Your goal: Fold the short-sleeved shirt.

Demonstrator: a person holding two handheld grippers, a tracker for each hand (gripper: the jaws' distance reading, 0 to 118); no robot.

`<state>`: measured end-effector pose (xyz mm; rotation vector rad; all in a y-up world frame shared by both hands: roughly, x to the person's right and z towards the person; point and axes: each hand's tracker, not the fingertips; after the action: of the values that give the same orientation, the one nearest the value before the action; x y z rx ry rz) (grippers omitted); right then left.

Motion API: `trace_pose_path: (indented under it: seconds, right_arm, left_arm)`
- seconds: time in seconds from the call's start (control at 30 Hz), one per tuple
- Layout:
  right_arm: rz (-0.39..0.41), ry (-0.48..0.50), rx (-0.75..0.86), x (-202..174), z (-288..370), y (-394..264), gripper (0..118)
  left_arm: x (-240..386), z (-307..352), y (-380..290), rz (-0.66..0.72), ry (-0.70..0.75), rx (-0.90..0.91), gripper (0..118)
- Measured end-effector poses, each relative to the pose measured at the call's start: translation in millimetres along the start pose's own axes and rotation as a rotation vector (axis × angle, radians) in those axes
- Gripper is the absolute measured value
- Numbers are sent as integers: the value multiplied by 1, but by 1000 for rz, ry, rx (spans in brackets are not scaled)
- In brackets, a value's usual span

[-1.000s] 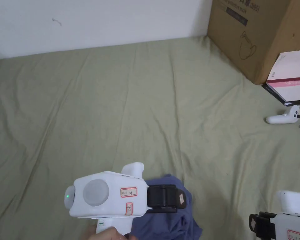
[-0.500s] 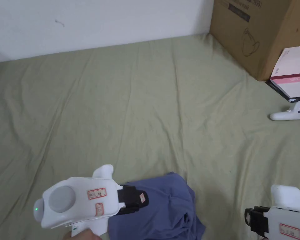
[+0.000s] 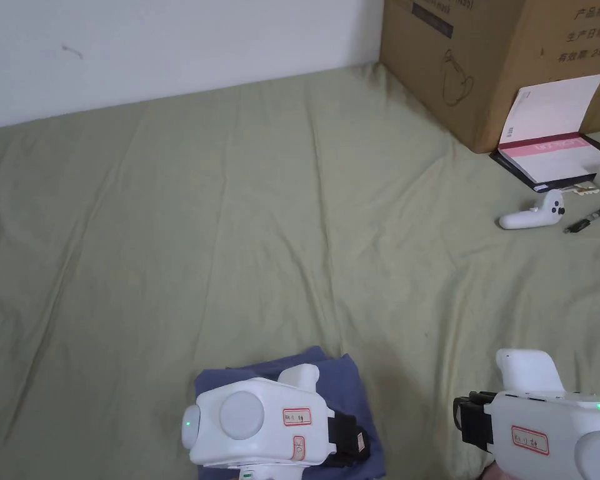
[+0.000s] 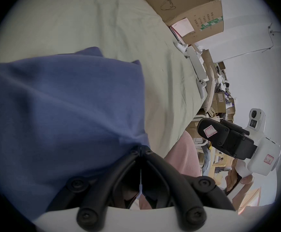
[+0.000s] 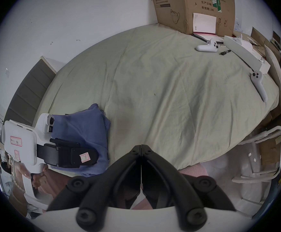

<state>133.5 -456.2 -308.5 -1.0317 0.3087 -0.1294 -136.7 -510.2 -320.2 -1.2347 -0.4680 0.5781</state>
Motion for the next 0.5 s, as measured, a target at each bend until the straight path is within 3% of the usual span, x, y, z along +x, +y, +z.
trace_pose_path:
  seconds: [0.3,0.5]
  right_arm:
    - [-19,1,-2,-1,5,-4,0]
    - [5,23,22,-15,11,9,0]
  left_arm:
    - [28,9,-7,-99,-90,-47,1]
    - [-5,104,-6,-55,-76,196,0]
